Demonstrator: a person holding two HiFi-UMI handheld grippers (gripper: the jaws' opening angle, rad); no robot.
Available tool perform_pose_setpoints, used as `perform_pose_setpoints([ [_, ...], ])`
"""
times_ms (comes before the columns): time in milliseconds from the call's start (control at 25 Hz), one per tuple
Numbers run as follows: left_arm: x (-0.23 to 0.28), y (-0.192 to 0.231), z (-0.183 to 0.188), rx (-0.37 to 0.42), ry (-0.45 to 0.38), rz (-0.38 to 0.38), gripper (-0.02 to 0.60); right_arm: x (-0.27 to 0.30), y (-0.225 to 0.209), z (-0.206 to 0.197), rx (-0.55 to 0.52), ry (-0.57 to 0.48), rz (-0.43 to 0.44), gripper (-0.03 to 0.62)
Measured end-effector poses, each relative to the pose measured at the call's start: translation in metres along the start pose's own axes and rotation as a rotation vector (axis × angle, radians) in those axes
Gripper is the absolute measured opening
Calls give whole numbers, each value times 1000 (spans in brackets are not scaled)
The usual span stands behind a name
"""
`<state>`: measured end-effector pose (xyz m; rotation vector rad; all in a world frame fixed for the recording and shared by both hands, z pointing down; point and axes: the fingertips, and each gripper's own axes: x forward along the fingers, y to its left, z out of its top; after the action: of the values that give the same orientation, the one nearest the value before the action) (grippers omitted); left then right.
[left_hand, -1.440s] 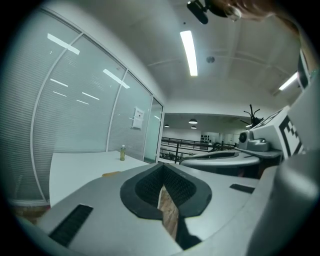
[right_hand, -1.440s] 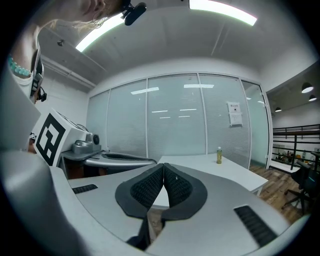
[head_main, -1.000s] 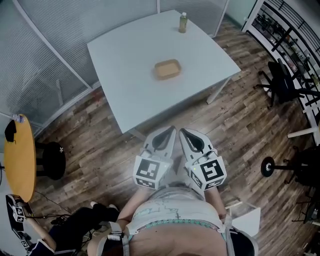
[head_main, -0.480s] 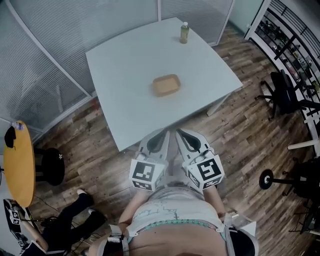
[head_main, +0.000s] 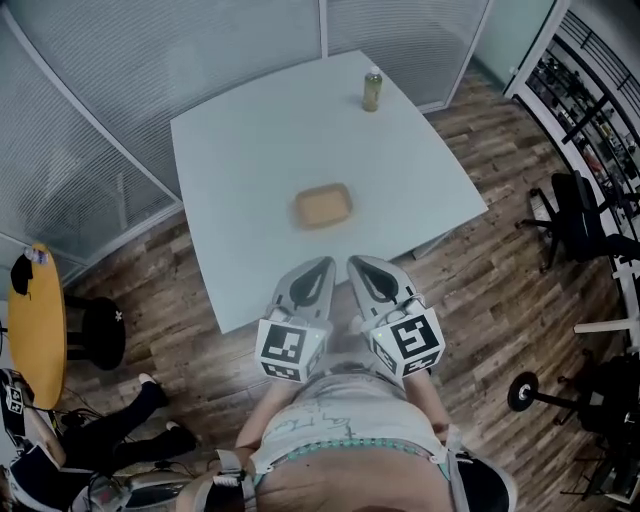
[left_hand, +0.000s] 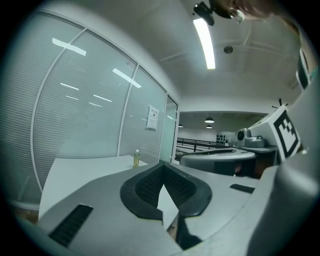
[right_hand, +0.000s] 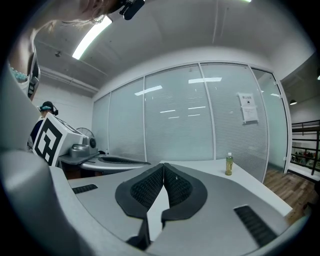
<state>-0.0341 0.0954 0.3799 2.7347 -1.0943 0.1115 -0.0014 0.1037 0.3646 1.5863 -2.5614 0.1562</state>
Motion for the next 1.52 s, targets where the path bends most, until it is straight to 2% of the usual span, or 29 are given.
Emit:
perform_pose_setpoints([
  [320, 53, 7, 10, -19, -7, 80, 2, 25, -47, 3, -4, 6, 106, 0],
  [640, 67, 23, -3, -63, 27, 157, 2, 43, -66, -5, 36, 17, 156, 0],
  [880, 84, 53, 1, -77, 25, 158, 2, 75, -78, -3, 36, 25, 145, 0],
  [1280, 124, 108, 17, -46, 28, 110, 2, 140, -96, 4, 23, 40, 110, 0],
  [1520, 126, 145, 22, -49, -4, 125, 2, 177, -95, 1, -1, 59, 114, 0],
])
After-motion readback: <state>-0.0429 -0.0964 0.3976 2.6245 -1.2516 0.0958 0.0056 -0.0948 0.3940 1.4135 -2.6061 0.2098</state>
